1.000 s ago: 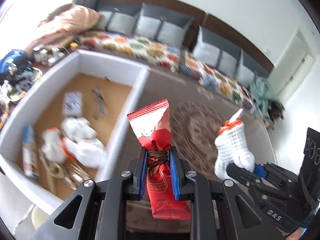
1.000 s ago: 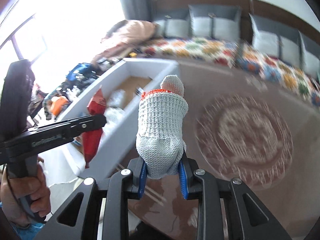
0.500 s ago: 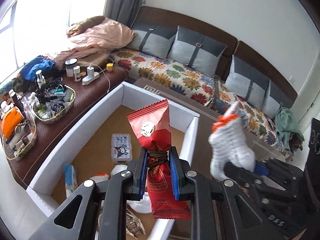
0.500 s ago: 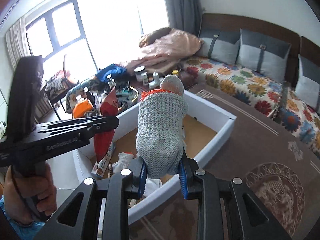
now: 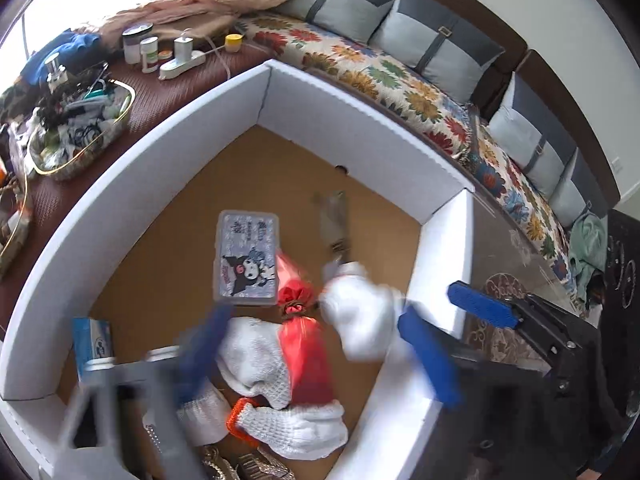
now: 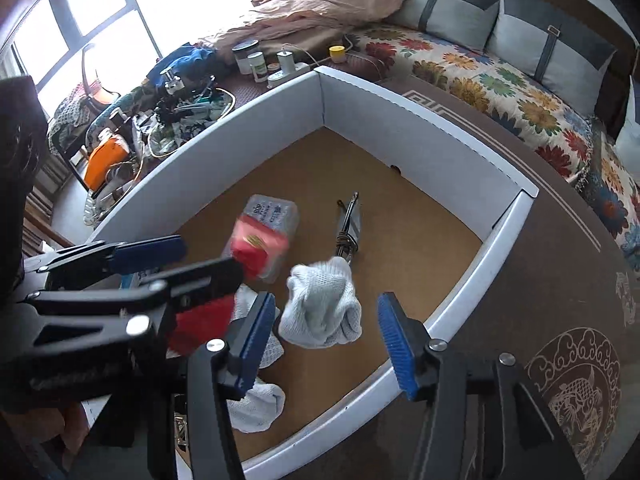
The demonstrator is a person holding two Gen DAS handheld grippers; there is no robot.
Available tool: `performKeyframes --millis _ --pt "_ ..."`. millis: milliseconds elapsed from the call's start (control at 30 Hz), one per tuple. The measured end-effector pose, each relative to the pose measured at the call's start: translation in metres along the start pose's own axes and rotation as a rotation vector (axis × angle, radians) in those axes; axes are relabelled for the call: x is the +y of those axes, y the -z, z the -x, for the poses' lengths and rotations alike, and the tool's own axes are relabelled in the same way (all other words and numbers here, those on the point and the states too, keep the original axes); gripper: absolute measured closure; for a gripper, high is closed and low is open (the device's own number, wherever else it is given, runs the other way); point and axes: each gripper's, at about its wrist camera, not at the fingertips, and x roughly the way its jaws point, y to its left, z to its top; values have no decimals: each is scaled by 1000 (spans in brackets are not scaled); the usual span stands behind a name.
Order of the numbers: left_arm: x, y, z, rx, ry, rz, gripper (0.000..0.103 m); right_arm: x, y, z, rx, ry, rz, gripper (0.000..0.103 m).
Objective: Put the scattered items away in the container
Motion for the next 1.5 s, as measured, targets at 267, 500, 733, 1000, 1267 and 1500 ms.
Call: performKeyframes --millis 267,500,733,1000,1267,1500 --pt "19 15 12 -17 -42 70 0 0 9 18 -45 -2 -14 47" --pt "23 38 54 -95 -23 117 0 2 26 34 -55 -2 -24 47" --pt "23 72 73 66 -137 188 0 18 68 66 -65 -22 -10 47" --pt "8 113 152 -168 -236 134 0 23 87 107 -86 -17 -50 47" --pt "-19 106 226 -302 -302 44 0 27 91 147 -114 -31 -100 47" --pt "-5 94 222 -230 -238 74 0 41 68 163 -97 -30 -90 47"
